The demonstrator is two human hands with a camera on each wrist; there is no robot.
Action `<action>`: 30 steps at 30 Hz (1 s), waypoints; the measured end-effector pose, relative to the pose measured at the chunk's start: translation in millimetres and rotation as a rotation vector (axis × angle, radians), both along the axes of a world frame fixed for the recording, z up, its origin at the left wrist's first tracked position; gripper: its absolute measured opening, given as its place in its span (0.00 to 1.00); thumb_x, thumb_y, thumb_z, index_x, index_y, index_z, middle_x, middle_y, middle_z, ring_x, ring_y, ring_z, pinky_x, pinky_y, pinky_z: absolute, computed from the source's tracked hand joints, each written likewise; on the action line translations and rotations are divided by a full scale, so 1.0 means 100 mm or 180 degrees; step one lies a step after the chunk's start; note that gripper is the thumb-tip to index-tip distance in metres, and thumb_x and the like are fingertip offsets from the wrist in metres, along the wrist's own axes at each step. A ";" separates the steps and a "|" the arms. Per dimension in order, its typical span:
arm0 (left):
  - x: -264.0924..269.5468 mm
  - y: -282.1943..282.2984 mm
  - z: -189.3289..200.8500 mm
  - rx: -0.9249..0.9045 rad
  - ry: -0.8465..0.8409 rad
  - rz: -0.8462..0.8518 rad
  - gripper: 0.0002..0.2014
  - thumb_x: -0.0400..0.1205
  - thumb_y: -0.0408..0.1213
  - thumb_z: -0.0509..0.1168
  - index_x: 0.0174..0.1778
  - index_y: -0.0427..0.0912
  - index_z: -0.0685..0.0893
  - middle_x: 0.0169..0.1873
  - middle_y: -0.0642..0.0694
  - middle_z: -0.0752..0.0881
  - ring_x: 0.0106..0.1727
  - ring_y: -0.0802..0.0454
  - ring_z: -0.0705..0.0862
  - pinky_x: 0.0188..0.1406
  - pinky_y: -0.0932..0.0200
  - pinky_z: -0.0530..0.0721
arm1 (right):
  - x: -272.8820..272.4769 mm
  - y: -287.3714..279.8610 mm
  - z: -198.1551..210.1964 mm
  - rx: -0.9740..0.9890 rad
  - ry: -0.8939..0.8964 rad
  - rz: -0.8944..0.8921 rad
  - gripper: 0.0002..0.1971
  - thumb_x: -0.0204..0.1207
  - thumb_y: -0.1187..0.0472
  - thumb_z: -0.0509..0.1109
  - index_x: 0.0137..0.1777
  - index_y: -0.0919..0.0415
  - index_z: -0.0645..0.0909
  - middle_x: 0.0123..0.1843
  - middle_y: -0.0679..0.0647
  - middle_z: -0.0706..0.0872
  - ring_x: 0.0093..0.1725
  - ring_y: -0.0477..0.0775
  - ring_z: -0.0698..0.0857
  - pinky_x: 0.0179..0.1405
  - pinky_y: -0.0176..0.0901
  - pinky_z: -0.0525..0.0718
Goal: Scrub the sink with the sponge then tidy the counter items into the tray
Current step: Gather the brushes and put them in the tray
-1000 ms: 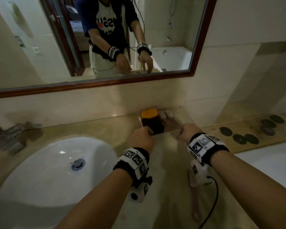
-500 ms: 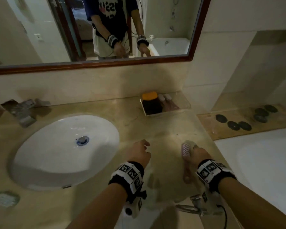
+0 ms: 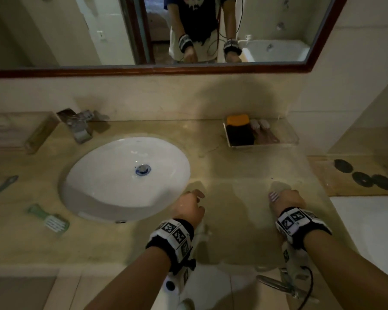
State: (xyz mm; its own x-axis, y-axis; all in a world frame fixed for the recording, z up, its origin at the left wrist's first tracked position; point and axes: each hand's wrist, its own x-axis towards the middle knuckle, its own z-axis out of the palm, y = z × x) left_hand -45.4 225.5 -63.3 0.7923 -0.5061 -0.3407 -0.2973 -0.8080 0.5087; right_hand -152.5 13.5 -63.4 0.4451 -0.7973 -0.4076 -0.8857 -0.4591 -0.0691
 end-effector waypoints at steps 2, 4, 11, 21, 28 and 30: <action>0.03 0.02 0.00 0.0004 0.0007 0.0021 0.20 0.80 0.32 0.61 0.68 0.49 0.79 0.66 0.47 0.83 0.65 0.47 0.83 0.64 0.56 0.82 | 0.05 0.02 -0.01 -0.0004 0.0071 0.0005 0.16 0.85 0.59 0.56 0.63 0.65 0.80 0.68 0.61 0.82 0.68 0.60 0.78 0.68 0.46 0.76; 0.07 0.07 0.02 -0.0017 -0.0019 0.0043 0.20 0.80 0.32 0.61 0.68 0.49 0.79 0.66 0.46 0.82 0.66 0.47 0.82 0.65 0.56 0.82 | 0.10 0.04 -0.01 -0.0011 0.0161 0.0072 0.14 0.82 0.59 0.60 0.59 0.65 0.83 0.64 0.61 0.84 0.65 0.60 0.81 0.64 0.45 0.80; 0.50 0.66 0.10 0.0263 -0.0527 0.0306 0.20 0.81 0.35 0.60 0.69 0.51 0.77 0.66 0.46 0.81 0.65 0.46 0.82 0.64 0.55 0.81 | 0.30 0.26 0.01 -0.0132 0.0464 0.0479 0.07 0.76 0.59 0.67 0.50 0.61 0.83 0.57 0.58 0.85 0.60 0.57 0.84 0.57 0.42 0.83; 1.39 2.29 0.08 0.1380 -0.0661 0.0527 0.24 0.82 0.26 0.56 0.74 0.49 0.71 0.73 0.44 0.74 0.74 0.44 0.75 0.72 0.50 0.77 | 0.99 1.02 0.21 -0.0028 0.0173 0.0691 0.23 0.72 0.58 0.72 0.64 0.65 0.73 0.64 0.62 0.80 0.63 0.62 0.82 0.57 0.47 0.83; 1.73 3.22 0.00 0.1911 -0.0752 -0.0683 0.29 0.81 0.32 0.61 0.79 0.53 0.66 0.80 0.48 0.65 0.81 0.49 0.64 0.78 0.51 0.66 | 1.53 1.56 0.33 0.0000 -0.0027 0.0994 0.26 0.74 0.55 0.72 0.67 0.68 0.72 0.66 0.64 0.80 0.65 0.62 0.81 0.58 0.45 0.80; 1.77 3.33 -0.04 0.1994 -0.0707 -0.0983 0.30 0.80 0.33 0.63 0.79 0.55 0.67 0.80 0.49 0.65 0.81 0.49 0.64 0.77 0.51 0.66 | 1.62 1.68 0.32 0.0006 -0.0069 0.1076 0.26 0.75 0.56 0.72 0.67 0.69 0.71 0.65 0.65 0.80 0.64 0.62 0.82 0.56 0.44 0.81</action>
State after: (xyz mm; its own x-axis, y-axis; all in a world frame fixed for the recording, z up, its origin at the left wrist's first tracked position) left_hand 131.5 558.9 -66.8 0.7291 -0.4805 -0.4874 -0.6010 -0.7902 -0.1199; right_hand 9.8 181.6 -31.3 0.6929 -0.6022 -0.3965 -0.6815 -0.7265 -0.0875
